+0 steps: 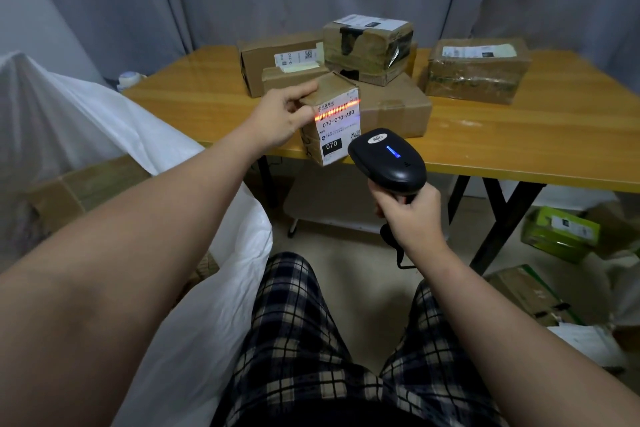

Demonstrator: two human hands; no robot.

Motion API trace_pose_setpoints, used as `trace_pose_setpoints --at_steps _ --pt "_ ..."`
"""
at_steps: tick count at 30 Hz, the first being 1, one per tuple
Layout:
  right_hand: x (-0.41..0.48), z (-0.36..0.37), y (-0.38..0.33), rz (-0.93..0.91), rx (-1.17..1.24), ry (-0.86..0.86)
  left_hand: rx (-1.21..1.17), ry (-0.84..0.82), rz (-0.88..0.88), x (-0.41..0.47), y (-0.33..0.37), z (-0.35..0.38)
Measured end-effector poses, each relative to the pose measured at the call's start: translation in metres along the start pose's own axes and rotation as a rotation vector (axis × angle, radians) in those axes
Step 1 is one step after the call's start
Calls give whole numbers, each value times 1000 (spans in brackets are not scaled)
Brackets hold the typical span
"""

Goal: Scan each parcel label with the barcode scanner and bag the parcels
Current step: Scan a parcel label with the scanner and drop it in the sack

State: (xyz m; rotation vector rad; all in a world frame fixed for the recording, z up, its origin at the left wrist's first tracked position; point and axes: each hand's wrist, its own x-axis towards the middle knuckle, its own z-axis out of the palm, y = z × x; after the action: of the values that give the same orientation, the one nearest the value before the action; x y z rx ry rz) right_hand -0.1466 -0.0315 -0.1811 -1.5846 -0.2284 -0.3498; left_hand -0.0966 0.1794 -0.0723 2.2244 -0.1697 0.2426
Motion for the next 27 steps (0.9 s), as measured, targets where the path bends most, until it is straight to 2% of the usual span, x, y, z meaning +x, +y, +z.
trace_pose_setpoints --at_steps 7,10,15,18,21,23,27 --pt "3 16 -21 -43 -21 -75 -198 255 95 -45 -17 -2" --pt "-3 36 -43 -58 4 -180 -254 371 116 -83 -16 -16" --pt "-22 89 -70 53 83 -330 -333 659 -6 -160 -39 -43" --pt "-29 125 -69 152 -7 -406 -209 788 -105 -199 -61 -67" --pt "-30 154 -56 102 -261 -500 -17 893 -122 -222 -75 -93" --pt "-34 164 -46 137 -347 -544 146 860 -152 -226 -79 -104" --pt "-32 167 -48 208 -406 -524 400 609 -166 -213 -85 -102"
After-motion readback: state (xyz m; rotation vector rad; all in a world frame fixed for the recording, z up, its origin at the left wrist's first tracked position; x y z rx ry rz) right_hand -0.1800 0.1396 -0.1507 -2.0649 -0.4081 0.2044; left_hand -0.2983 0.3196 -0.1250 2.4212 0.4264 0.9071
